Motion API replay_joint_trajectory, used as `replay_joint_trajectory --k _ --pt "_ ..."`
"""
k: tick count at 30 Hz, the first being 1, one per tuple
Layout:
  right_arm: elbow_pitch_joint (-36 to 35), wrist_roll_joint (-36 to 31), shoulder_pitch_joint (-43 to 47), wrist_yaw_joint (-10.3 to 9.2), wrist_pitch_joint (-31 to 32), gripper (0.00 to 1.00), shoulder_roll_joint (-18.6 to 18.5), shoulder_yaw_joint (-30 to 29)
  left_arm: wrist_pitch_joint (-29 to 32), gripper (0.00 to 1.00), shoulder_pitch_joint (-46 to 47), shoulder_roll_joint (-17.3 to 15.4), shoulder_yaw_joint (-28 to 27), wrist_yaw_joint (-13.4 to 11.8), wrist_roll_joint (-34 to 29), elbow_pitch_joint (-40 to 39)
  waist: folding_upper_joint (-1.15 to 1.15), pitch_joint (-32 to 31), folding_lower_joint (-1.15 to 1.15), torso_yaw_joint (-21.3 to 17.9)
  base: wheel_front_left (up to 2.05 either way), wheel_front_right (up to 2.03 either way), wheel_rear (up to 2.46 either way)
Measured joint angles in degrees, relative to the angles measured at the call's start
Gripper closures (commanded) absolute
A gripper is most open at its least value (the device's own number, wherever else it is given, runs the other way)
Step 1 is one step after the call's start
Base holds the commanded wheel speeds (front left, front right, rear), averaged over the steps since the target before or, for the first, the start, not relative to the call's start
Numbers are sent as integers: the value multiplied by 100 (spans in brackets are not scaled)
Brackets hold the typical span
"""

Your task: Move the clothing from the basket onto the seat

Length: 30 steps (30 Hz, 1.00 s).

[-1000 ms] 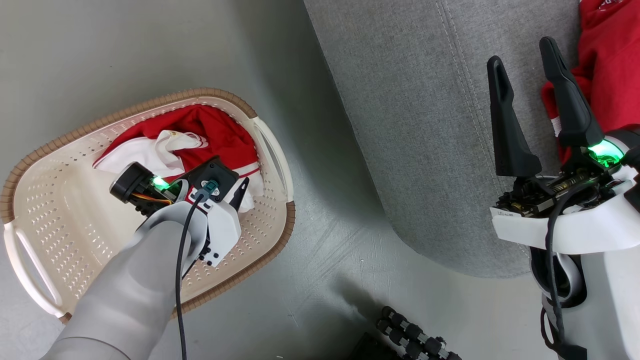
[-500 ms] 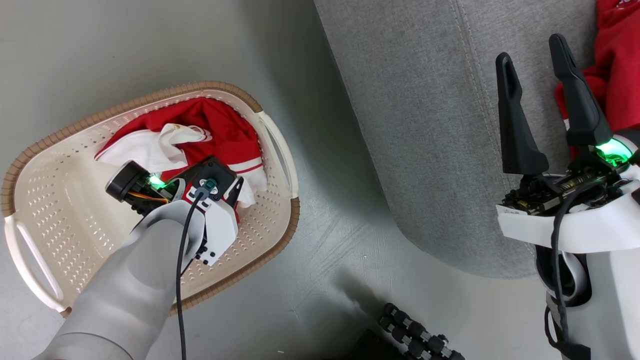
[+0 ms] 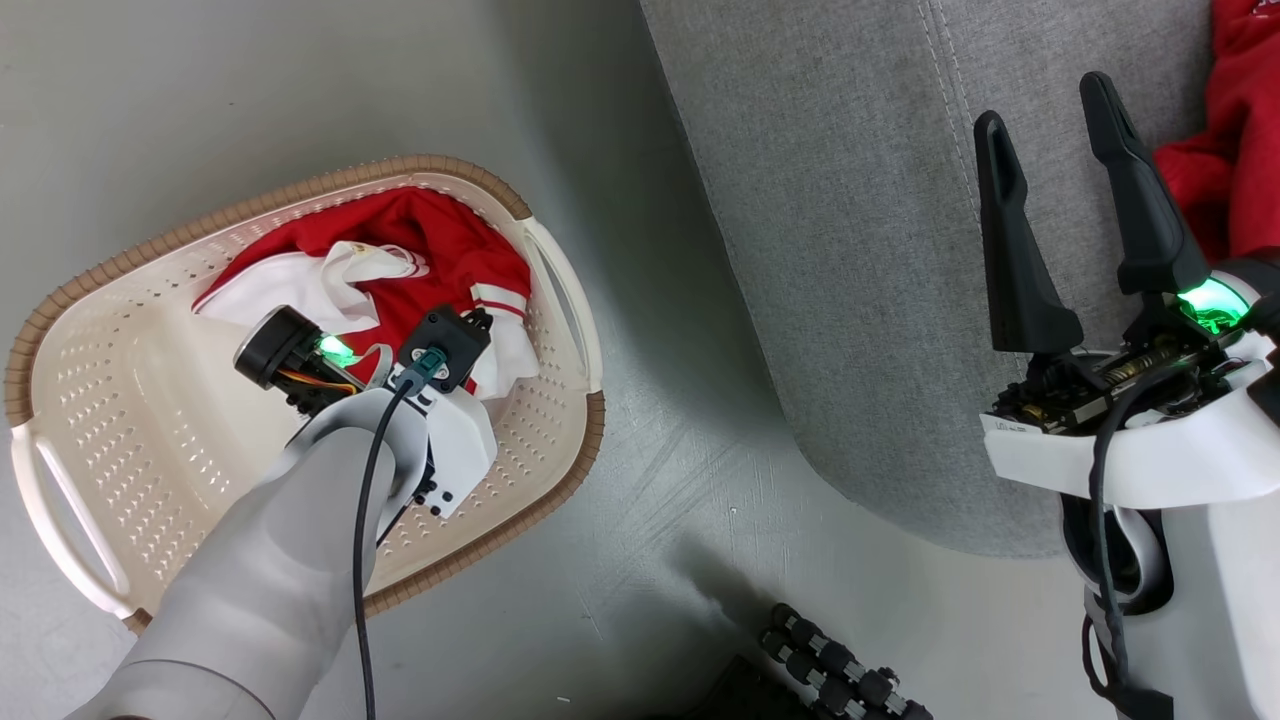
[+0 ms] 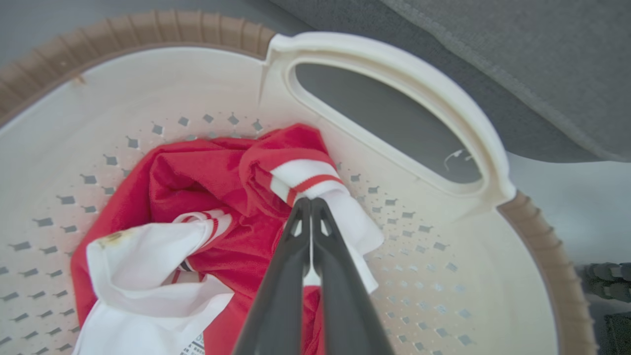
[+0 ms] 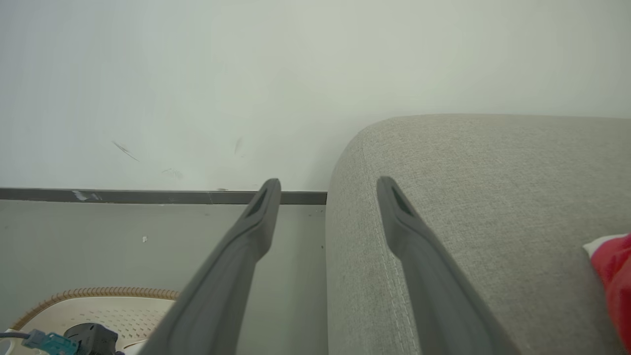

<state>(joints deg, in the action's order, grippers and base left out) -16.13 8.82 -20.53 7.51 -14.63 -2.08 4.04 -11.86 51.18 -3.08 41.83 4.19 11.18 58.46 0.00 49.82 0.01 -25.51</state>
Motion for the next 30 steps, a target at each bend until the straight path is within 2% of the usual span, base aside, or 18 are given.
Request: replay_joint_trajectory --k 20,24,30 --pt "174 1 -467 0 0 0 -5 -120 -236 100 -29 8 42 -82 88 -402 0 -189 0 329 0 0 0" --pt "196 -37 -467 0 0 0 -9 -164 -244 100 -150 8 -37 -155 89 -638 0 -273 0 435 0 0 0" --pt "240 -130 -477 0 0 0 -12 -271 -244 100 -417 -94 -264 -313 121 -1504 0 -421 0 611 0 0 0"
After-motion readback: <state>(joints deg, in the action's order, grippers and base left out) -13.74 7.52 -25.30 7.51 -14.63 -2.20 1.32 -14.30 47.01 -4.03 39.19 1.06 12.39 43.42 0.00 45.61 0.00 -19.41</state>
